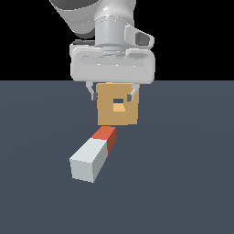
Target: Insert the peg into the horizontal hole in a box.
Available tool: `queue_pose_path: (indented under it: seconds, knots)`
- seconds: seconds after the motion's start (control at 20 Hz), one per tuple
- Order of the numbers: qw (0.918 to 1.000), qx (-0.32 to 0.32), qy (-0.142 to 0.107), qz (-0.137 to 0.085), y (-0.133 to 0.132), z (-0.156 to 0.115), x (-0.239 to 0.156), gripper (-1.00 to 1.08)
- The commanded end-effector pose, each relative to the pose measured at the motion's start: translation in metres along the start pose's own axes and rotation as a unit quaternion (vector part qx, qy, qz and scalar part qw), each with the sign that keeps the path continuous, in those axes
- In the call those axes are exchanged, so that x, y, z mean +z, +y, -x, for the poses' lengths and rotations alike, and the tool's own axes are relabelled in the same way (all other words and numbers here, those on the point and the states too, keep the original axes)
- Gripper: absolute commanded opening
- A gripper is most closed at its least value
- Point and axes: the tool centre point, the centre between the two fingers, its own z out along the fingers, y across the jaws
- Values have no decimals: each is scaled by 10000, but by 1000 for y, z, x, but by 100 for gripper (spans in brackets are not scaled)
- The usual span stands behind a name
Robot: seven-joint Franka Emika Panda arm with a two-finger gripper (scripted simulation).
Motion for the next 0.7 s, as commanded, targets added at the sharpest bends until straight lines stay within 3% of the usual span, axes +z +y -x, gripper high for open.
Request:
queue_pose_path:
  seconds: [0.0,0.3,0.65]
  knots:
    - [10000,0,0,0,0,0,0,100]
    - [9999,126,8,19,-4,8,7,100]
    - [9982,586,37,86,-18,37,32,100]
